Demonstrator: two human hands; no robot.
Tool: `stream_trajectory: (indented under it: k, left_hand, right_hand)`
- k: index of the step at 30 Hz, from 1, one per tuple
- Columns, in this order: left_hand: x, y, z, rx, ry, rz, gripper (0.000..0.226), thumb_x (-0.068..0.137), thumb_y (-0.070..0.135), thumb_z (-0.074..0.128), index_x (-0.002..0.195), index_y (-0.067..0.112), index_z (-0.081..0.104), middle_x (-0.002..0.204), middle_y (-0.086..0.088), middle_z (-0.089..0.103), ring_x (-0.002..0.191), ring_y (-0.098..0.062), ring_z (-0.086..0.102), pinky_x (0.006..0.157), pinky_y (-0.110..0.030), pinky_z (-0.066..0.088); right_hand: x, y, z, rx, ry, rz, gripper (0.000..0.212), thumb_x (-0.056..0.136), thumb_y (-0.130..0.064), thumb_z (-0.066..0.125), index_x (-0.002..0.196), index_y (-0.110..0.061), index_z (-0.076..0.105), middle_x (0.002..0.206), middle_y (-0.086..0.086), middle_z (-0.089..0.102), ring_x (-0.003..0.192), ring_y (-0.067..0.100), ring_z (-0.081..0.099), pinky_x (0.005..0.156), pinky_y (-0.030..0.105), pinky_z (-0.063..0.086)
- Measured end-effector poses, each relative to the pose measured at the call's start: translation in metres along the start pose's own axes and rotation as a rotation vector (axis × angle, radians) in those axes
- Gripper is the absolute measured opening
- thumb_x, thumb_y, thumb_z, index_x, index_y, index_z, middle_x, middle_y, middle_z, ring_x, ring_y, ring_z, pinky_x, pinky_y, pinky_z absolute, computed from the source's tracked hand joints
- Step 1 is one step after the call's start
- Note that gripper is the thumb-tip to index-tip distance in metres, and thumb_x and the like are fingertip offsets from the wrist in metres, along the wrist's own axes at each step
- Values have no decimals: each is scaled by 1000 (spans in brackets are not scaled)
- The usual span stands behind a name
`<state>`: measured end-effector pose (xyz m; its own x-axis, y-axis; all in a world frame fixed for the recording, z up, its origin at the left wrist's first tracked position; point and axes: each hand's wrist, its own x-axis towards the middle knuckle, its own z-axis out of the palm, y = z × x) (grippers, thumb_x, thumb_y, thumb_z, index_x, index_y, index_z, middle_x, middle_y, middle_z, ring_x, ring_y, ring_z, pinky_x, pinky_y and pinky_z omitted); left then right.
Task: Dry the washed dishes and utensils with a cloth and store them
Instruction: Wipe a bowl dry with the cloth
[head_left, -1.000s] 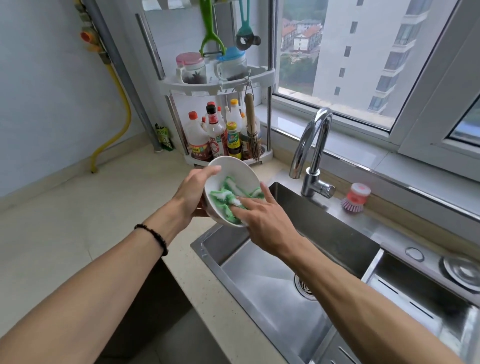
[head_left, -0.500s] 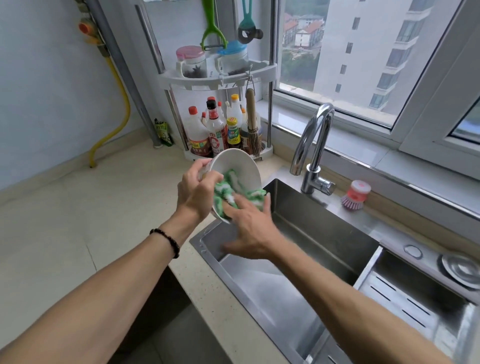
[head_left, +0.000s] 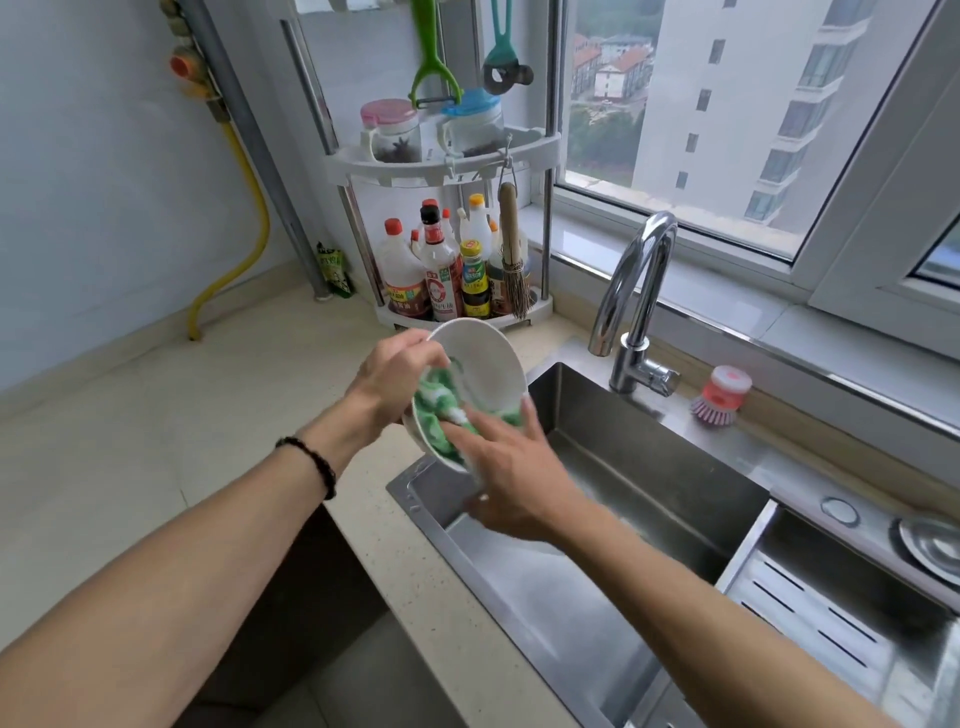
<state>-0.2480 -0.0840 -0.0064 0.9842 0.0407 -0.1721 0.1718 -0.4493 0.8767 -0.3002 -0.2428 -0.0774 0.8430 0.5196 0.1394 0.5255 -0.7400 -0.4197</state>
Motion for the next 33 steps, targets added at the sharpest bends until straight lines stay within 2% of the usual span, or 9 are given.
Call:
stream_trajectory:
  k: [5, 10, 13, 16, 20, 22, 25, 28, 33]
  left_hand:
    - [-4, 3, -5, -148, -140, -178, 38, 91, 42, 61, 122, 20, 56, 103, -12, 67, 79, -25, 68, 56, -29, 54]
    - [-14, -19, 41, -427, 93, 34, 43, 94, 24, 61, 134, 20, 46, 120, -6, 63, 95, -20, 68, 77, -36, 60]
    - [-5, -16, 40, -351, 221, 94, 45, 87, 42, 60, 130, 31, 54, 113, 6, 64, 98, -16, 66, 81, -37, 58]
    - [-3, -19, 27, -239, 98, 58, 40, 76, 50, 61, 112, 35, 69, 101, 1, 73, 93, -23, 71, 83, -47, 60]
    - [-2, -16, 31, -271, 62, 25, 25, 78, 45, 59, 96, 37, 75, 96, 0, 76, 95, -27, 71, 87, -53, 58]
    - [-1, -13, 31, -298, 69, 33, 24, 79, 43, 60, 90, 30, 76, 94, -6, 76, 95, -33, 71, 89, -55, 56]
    - [8, -12, 17, -218, 103, 76, 30, 77, 52, 61, 90, 29, 76, 92, -8, 75, 93, -37, 70, 88, -56, 56]
    - [12, -9, 1, -68, 29, 98, 40, 71, 61, 60, 98, 34, 75, 94, -1, 75, 92, -29, 71, 85, -51, 58]
    - [8, -3, 2, 80, -144, 31, 37, 71, 45, 54, 96, 24, 71, 92, -12, 70, 81, -31, 68, 57, -30, 50]
  right_hand:
    - [4, 25, 4, -277, 207, -54, 42, 85, -4, 68, 123, -22, 66, 135, 10, 64, 125, 26, 62, 116, 56, -10]
    - [25, 0, 1, -216, 305, 65, 41, 74, -8, 77, 112, -25, 73, 105, 7, 74, 108, 27, 69, 119, 59, 18]
    - [21, -11, -10, 49, 32, 88, 48, 93, -39, 65, 137, -27, 53, 135, 6, 59, 128, 26, 55, 123, 58, 4]
    - [14, 7, -18, -99, -217, 86, 101, 82, -82, 46, 160, -25, 16, 166, 8, 19, 152, 24, 22, 116, 66, -16]
    - [24, 10, -18, -70, -222, 80, 136, 68, -87, 60, 158, -20, -16, 159, 3, -27, 145, 15, -28, 111, 55, -30]
    - [28, -3, -17, 125, -180, -6, 136, 67, -77, 71, 160, -18, -8, 161, 4, -23, 149, 16, -24, 115, 53, -26]
    - [20, -4, -18, 269, -174, -68, 111, 71, -70, 75, 157, -18, 27, 166, 5, 19, 153, 22, 16, 121, 56, -15]
    - [10, 18, -24, -42, -202, -126, 95, 75, -72, 69, 153, -28, 36, 165, -2, 23, 151, 16, 24, 115, 55, -21]
    - [20, 60, -36, -691, -221, -271, 126, 74, -58, 77, 153, -25, -15, 163, 5, -23, 152, 20, -16, 119, 58, -16]
